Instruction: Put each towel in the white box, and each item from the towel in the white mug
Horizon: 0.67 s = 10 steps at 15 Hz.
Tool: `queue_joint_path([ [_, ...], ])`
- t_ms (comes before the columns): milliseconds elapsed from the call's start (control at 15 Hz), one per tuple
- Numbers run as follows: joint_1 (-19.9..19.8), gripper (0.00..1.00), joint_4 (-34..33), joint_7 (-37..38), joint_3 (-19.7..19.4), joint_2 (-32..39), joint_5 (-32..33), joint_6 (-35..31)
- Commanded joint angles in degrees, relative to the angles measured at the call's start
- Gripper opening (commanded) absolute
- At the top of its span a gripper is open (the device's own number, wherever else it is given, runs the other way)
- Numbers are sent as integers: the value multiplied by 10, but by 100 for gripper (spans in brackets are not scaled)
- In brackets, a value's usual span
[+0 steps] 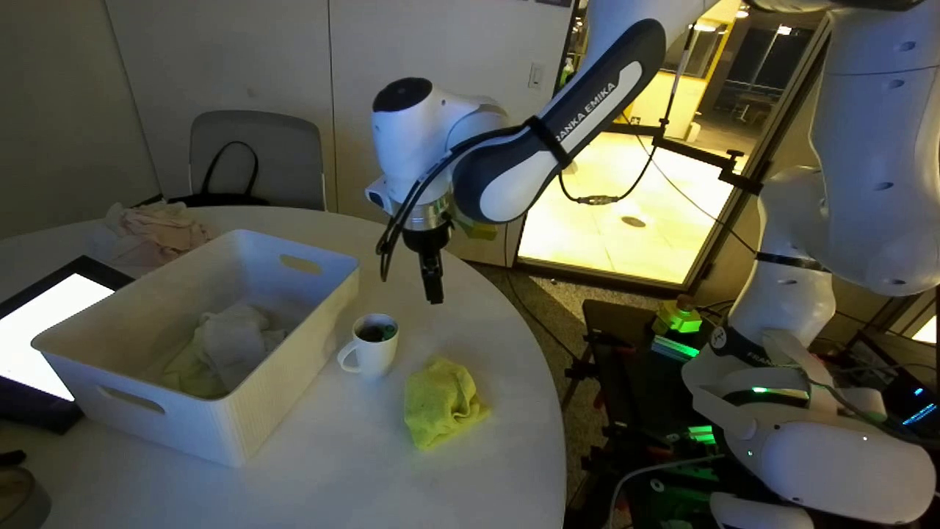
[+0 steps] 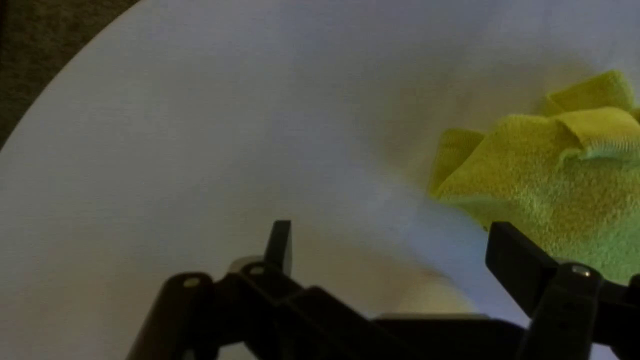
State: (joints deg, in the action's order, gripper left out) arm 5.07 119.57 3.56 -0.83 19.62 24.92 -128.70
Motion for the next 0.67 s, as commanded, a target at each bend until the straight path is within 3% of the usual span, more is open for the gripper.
queue_joint_path([
  [0, -33, 100, 113, -67, 5, -67, -34, -49],
  [333, -66, 100, 199, -235, 6, -71, -32, -83],
  [600, -74, 100, 237, -317, -1, -59, 21, -114],
])
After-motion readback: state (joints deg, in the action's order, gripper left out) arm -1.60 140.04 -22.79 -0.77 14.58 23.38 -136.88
